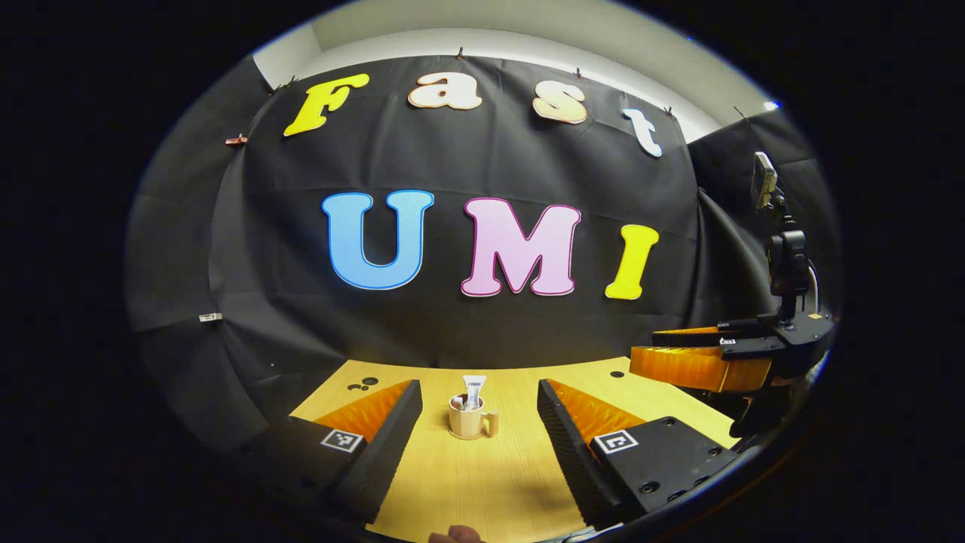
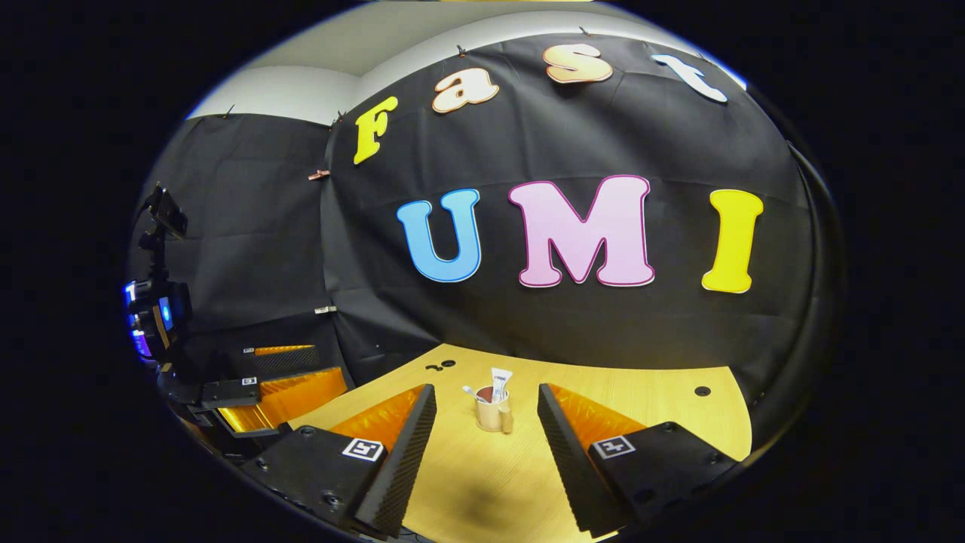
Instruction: Put the toothbrush and toothpaste on the desktop into the cup, then pick up the cup and place it on the coaster on the desktop.
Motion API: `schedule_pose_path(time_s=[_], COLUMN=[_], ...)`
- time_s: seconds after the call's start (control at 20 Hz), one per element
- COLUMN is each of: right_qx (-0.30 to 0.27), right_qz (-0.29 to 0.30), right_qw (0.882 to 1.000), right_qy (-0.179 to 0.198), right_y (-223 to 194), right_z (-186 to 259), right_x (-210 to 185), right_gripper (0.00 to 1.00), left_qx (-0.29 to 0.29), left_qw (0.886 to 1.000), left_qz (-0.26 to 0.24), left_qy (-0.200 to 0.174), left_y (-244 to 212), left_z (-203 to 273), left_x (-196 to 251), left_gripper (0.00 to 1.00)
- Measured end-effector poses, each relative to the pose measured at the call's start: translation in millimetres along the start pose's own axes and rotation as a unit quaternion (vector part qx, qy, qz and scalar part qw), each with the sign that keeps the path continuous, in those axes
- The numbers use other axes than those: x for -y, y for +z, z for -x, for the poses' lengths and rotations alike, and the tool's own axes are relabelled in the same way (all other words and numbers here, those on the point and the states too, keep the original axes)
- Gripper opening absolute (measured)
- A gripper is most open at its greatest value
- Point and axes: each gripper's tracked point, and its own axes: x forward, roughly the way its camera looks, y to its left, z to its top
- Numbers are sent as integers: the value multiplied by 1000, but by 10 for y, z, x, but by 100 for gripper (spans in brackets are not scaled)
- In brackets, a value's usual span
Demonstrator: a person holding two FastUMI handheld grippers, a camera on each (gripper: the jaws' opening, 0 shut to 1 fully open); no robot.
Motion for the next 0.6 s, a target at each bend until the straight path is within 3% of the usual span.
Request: schedule_pose_path(time_s=[0.6], right_qx=[0], right_qz=[0], right_qw=[1000], right_qy=[-3], right_y=[-13], right_z=[17], right_x=[0], right_gripper=[86], left_qx=[0], left_qw=[1000], left_qz=[1], left_qy=[0], left_y=[-7], left_z=[5], left_x=[-31], left_gripper=[95])
